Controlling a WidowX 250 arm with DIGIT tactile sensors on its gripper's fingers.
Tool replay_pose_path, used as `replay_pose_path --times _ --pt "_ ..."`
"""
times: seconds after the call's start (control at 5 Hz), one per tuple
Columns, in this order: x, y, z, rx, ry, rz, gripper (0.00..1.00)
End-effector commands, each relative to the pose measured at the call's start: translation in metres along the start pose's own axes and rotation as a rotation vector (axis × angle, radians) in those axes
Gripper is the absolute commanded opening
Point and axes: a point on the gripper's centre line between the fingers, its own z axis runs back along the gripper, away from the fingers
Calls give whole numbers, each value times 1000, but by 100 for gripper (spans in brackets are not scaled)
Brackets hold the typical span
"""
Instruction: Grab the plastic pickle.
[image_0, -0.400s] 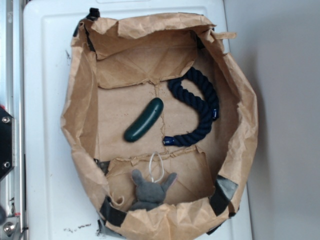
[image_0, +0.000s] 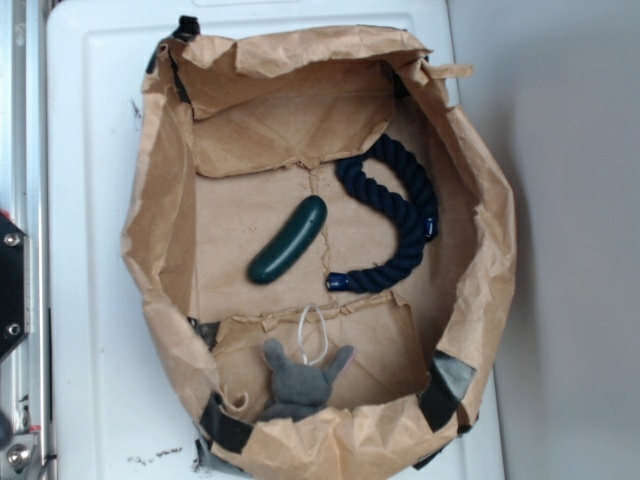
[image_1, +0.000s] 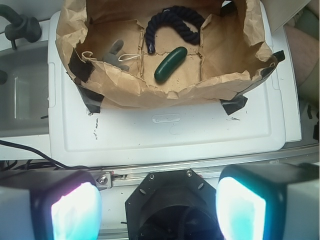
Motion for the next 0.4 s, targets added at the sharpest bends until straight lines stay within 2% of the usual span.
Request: replay_pose_path --times 0.0,0.2 --pt "38 -12 -8 -9 -18 110 100" --pt "89 -5 -19 -89 -61 280 100"
